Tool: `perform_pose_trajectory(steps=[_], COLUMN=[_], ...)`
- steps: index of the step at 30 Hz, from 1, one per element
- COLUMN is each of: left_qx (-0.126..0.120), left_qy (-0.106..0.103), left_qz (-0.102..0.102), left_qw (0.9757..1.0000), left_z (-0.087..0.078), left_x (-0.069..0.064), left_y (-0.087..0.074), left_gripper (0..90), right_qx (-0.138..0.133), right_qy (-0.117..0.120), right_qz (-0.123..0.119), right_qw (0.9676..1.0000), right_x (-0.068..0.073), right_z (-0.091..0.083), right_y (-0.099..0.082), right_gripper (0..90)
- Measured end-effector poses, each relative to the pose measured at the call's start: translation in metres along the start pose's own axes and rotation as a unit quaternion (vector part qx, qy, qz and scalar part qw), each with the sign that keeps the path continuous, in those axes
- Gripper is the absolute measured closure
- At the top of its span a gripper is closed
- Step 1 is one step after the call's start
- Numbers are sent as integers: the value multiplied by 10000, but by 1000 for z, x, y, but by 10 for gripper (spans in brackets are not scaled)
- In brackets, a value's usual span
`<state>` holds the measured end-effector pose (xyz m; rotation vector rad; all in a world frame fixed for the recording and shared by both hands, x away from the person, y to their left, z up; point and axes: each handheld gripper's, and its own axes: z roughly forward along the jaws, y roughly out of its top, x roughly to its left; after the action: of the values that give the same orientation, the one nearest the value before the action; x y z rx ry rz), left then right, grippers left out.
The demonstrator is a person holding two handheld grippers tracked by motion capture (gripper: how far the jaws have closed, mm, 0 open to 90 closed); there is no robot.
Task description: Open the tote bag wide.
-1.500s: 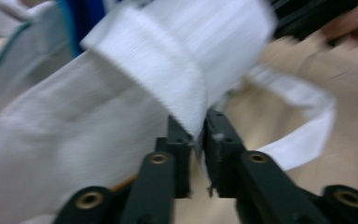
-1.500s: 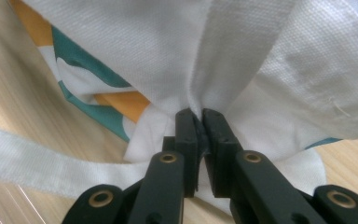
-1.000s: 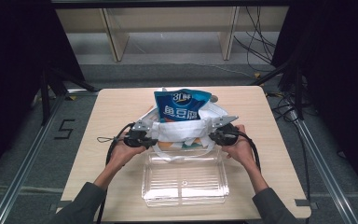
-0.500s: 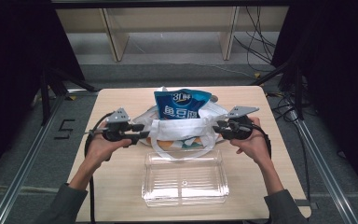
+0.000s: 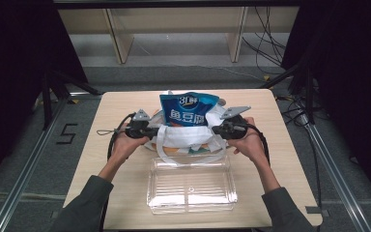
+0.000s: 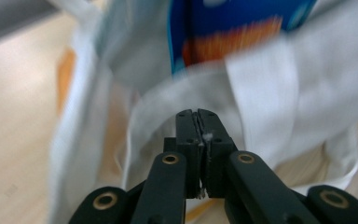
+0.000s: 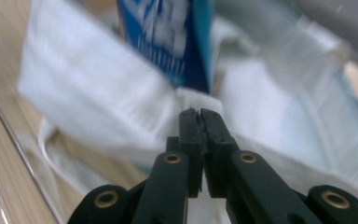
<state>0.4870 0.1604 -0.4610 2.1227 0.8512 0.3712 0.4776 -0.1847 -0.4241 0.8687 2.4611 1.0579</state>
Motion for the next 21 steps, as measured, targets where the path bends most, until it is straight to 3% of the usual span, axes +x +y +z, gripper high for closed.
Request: perform_pose_trajectory(steps=[1, 4, 6, 8, 9, 11, 13, 14, 15, 17, 19, 21], left_qx=[5, 35, 93, 72, 130, 176, 174, 175, 135, 46, 15, -166], left_qy=[-12, -57, -8, -56, -45, -15, -59, -56, -57, -165, -89, -116], left_qz=[-28, 101, 194, 121, 225, 219, 179, 179, 132, 374, 174, 199], left_qw=[10000, 9999, 9998, 9999, 9997, 9996, 9997, 9997, 9998, 9992, 9998, 9996], left_z=[3, 6, 4, 6, 7, 10, 10, 9, 7, 4, -4, -14], left_x=[0, -3, -4, -6, -6, -7, -6, -6, -7, -5, -10, -11], left_y=[-5, -11, -10, -10, -10, -13, -15, -14, -14, -12, -12, -8], left_gripper=[880, 889, 888, 890, 891, 893, 893, 893, 893, 894, 891, 885], right_qx=[46, -188, -543, -899, -952, -945, -718, -518, -416, -141, 28, 245], right_qy=[-53, -94, -163, -400, -393, -386, -301, -167, -92, -37, -7, -30], right_qz=[49, 206, 110, 93, 137, 119, 129, 259, 145, 77, 15, -72], right_qw=[10000, 9996, 9983, 9951, 9946, 9947, 9969, 9982, 9990, 9999, 10000, 9997], right_x=[-1, -3, -4, -4, -4, -5, -7, -6, -6, 3, 11, 13], right_z=[2, -3, -13, -20, -22, -15, -2, 6, 9, 12, 14, 17], right_y=[-5, -2, 7, 17, 20, 23, 21, 16, 14, 8, 0, -7], right_gripper=[879, 871, 869, 872, 873, 874, 877, 881, 884, 892, 897, 899])
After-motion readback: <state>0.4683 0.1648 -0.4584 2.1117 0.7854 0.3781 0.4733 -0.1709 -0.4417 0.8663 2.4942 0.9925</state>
